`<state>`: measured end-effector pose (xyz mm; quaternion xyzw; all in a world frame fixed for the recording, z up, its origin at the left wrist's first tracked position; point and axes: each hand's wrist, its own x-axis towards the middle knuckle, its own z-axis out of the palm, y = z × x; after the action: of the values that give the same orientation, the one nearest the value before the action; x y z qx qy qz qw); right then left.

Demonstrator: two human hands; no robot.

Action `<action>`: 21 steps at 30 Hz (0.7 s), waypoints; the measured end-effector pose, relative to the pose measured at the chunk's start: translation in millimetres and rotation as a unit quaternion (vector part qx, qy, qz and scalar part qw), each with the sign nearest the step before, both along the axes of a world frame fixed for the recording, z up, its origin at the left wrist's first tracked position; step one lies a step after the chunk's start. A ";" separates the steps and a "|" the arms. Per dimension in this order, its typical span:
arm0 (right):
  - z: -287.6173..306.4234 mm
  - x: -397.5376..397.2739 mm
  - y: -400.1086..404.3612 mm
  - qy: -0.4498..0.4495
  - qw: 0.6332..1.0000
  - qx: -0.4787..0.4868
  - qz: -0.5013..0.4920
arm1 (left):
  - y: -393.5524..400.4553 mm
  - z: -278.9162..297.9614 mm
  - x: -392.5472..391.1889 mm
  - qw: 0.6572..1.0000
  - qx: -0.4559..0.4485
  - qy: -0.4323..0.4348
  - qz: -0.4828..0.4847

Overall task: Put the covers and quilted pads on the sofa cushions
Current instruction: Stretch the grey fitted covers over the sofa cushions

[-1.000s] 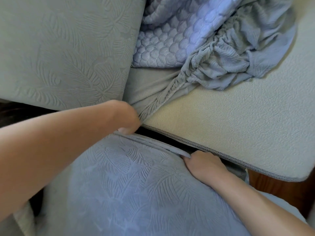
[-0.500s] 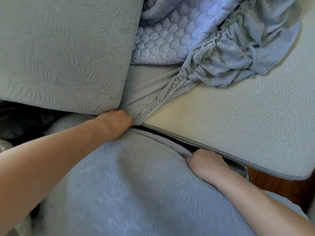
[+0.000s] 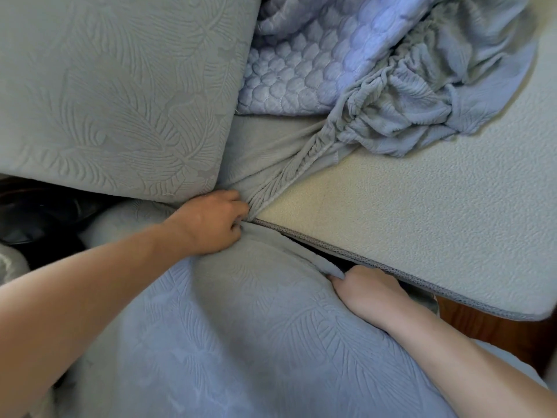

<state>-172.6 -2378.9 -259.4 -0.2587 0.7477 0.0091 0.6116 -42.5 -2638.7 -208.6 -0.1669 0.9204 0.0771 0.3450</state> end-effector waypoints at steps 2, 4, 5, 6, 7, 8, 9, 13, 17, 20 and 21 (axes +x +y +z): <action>0.0 -0.6 -1.0 -0.002 1.000 0.003 0.005 | -6.5 4.6 -6.3 0.993 0.059 -0.065 0.073; 0.7 -0.2 -1.3 -0.003 1.000 0.002 0.009 | -11.3 15.2 -14.5 0.982 0.106 -0.110 0.109; 1.0 0.2 -0.9 -0.003 1.000 0.000 0.010 | -11.2 19.3 -17.8 0.978 0.121 -0.120 0.118; 1.3 0.9 -0.3 -0.003 1.000 -0.002 0.010 | -7.8 21.7 -21.0 0.977 0.132 -0.123 0.114; 1.7 1.4 -0.2 -0.004 1.000 -0.003 0.010 | -0.5 23.0 -27.0 0.981 0.139 -0.111 0.080; 2.3 1.2 0.1 -0.002 1.000 -0.005 0.010 | 10.0 21.6 -33.4 0.985 0.148 -0.081 0.024; 2.7 0.7 0.1 0.000 1.000 -0.007 0.010 | 22.3 17.8 -39.9 0.985 0.159 -0.061 -0.026; 4.7 -1.1 0.0 0.001 1.000 -0.014 0.005 | 49.0 -2.5 -52.2 0.981 0.119 -0.056 -0.139; 3.7 -5.1 0.0 -0.007 1.000 0.006 -0.021 | 70.7 39.5 -31.6 0.984 0.086 0.113 -0.110; 2.9 -7.0 0.1 -0.026 0.999 0.006 -0.022 | 101.1 88.1 20.0 0.976 0.149 0.152 -0.048; 3.8 -6.6 0.0 -0.034 0.999 0.003 -0.022 | 107.0 99.5 34.2 0.975 0.159 0.155 -0.016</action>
<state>-179.2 -2378.9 -255.7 -0.2401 0.7320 -0.0111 0.6375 -8.3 -2531.7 -109.0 -0.0810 0.9414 0.2415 0.2210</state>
